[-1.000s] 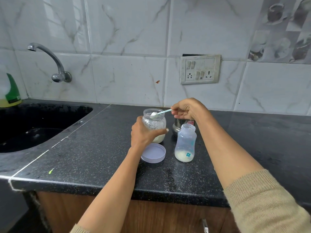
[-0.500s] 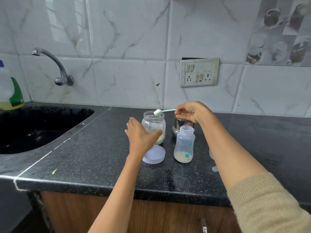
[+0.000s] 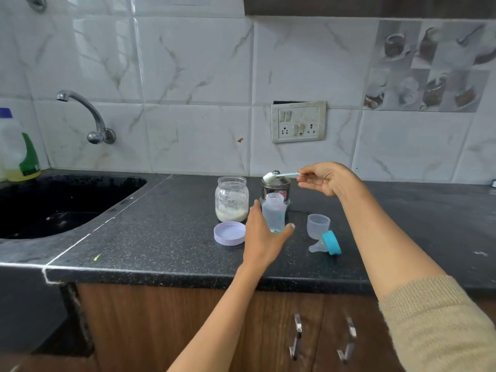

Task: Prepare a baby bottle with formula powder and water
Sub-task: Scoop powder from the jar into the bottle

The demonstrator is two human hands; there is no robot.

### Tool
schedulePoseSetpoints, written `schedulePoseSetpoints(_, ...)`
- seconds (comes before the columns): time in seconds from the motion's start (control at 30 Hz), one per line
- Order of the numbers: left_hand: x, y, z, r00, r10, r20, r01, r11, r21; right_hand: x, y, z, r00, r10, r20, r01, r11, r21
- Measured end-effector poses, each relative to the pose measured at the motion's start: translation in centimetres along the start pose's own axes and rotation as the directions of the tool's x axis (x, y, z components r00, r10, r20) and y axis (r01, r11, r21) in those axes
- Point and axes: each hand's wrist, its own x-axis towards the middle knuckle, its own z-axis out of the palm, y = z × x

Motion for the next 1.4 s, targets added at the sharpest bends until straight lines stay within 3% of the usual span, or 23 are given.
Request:
schedulePoseSetpoints(0.47, 1.7, -1.5, 2.3, 0.994, -0.002, -0.111, 0.004, 1.000, 0.017, -2.6, 1.7, -3.1, 0.999, -0.005, -0.033, 0.005, 1.000, 0.013)
schedulePoseSetpoints(1.03, 2.1, -1.8, 2.2, 0.995, 0.011, -0.102, -0.008, 1.000, 0.025, -2.9, 2.3, -1.6, 0.999, -0.032, -0.032, 0.032, 0.999, -0.008)
schedulePoseSetpoints(1.4, 2.3, -1.9, 2.1, 0.996, 0.016, -0.092, -0.013, 0.999, 0.038, -3.2, 1.7, -0.7, 0.978, -0.187, -0.087, 0.178, 0.979, -0.104)
